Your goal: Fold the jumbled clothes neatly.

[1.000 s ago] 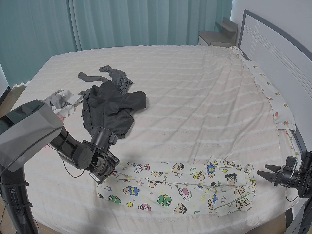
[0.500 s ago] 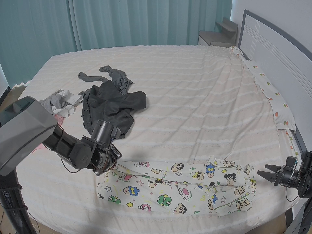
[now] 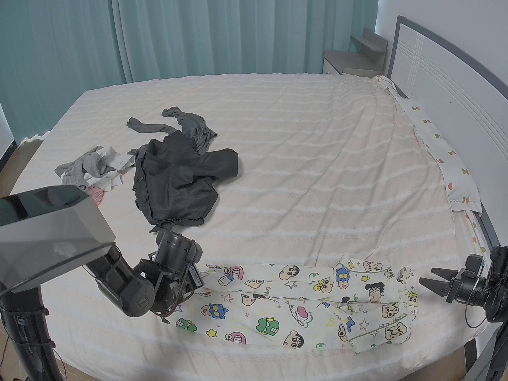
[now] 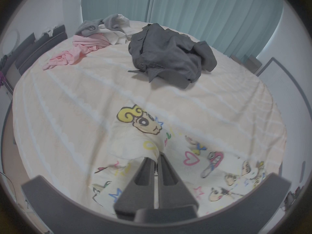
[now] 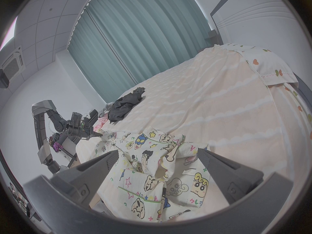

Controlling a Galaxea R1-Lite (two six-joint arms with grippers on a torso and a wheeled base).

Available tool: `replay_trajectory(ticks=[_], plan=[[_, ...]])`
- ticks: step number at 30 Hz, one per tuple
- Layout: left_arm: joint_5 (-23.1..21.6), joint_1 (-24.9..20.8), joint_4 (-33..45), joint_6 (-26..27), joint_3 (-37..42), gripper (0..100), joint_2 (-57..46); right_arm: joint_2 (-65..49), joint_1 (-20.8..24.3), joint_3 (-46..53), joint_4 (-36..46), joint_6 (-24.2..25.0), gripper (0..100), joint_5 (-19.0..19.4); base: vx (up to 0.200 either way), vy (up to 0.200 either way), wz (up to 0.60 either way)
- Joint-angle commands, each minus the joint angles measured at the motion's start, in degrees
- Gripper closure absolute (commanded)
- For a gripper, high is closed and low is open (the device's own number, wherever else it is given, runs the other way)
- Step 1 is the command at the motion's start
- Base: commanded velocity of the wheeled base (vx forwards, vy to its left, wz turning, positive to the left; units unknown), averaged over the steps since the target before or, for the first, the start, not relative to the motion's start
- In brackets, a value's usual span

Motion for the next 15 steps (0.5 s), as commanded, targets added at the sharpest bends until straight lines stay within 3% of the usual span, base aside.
replay_trajectory(ticks=[1,8,9,15], plan=[[1.6,0.8,-1.8,0.4,2.7,100,3.6,0.0,0.0,1.0,0.1,0.0,0,0.0,0.000,0.000,0.00],[1.2,0.8,-7.1,0.5,3.6,100,4.4,-0.2,0.1,1.0,0.6,0.0,0,0.0,0.000,0.000,0.00],[1.2,0.8,-7.1,0.5,3.6,0,4.4,-0.2,0.1,1.0,0.6,0.0,0,0.0,0.000,0.000,0.00],[1.2,-0.4,-12.9,0.3,4.4,0,3.4,0.2,1.1,1.0,2.6,-0.5,0,0.0,0.000,0.000,0.00]])
